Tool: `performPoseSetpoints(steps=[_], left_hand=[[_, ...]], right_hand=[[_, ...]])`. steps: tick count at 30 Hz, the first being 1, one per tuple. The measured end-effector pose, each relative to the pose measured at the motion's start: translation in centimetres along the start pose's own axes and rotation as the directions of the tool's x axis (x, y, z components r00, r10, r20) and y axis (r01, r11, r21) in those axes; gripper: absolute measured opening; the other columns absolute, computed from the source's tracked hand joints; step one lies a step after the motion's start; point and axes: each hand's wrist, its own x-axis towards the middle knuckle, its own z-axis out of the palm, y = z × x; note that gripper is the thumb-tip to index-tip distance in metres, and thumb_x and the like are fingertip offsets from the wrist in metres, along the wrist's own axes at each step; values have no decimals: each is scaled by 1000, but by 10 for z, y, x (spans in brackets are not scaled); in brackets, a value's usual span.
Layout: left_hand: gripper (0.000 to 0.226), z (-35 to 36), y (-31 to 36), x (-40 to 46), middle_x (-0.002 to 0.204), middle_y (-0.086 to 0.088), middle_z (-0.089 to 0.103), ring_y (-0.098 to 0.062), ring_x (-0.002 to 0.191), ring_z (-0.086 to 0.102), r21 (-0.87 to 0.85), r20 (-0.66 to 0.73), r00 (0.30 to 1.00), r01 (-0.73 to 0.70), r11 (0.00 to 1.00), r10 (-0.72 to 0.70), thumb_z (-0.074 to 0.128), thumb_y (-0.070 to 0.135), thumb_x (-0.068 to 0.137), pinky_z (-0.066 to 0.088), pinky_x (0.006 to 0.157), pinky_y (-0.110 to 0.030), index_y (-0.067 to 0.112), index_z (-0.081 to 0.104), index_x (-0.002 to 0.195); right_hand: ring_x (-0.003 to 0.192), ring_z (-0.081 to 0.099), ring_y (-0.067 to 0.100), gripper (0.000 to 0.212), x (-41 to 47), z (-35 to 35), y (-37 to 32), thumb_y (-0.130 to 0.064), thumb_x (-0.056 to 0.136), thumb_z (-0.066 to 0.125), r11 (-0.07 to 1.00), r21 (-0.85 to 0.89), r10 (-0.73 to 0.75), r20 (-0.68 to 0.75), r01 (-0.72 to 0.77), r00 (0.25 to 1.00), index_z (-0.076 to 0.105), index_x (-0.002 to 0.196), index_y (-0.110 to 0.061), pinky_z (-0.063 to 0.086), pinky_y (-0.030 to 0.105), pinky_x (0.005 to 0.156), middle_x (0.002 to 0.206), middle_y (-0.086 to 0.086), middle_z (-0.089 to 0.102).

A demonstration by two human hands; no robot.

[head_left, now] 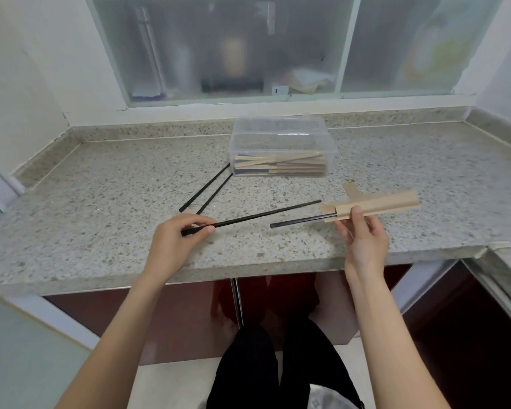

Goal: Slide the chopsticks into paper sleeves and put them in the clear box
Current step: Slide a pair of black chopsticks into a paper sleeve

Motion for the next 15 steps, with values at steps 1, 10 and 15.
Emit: performPoseSetpoints(steps=[1,10,15], left_hand=[[16,-1,-1,0,92,12,70,-1,87,62,-33,-15,1000,14,999,-14,73,21,79,43,76,-9,35,71,86],[16,5,5,0,89,11,67,1,79,59,-26,34,999,-6,1000,7,73,16,78,39,67,-5,30,71,86],[13,13,12,2,86,13,69,-2,76,62,-58,78,997,26,998,-21,73,22,79,45,70,-13,32,73,86]], right_hand=[[86,64,11,20,1,-2,0,-13,95,54,1000,1,2,-3,-2,1000,60,112,-3,54,19,72,86,0,67],[87,64,12,15,1,-3,-1,-14,96,53,1000,-4,12,38,-11,999,61,108,-8,54,20,75,88,-2,68],[89,65,12,9,-4,0,0,-14,95,54,998,-63,28,104,-22,994,63,95,-13,55,21,75,81,-6,70]])
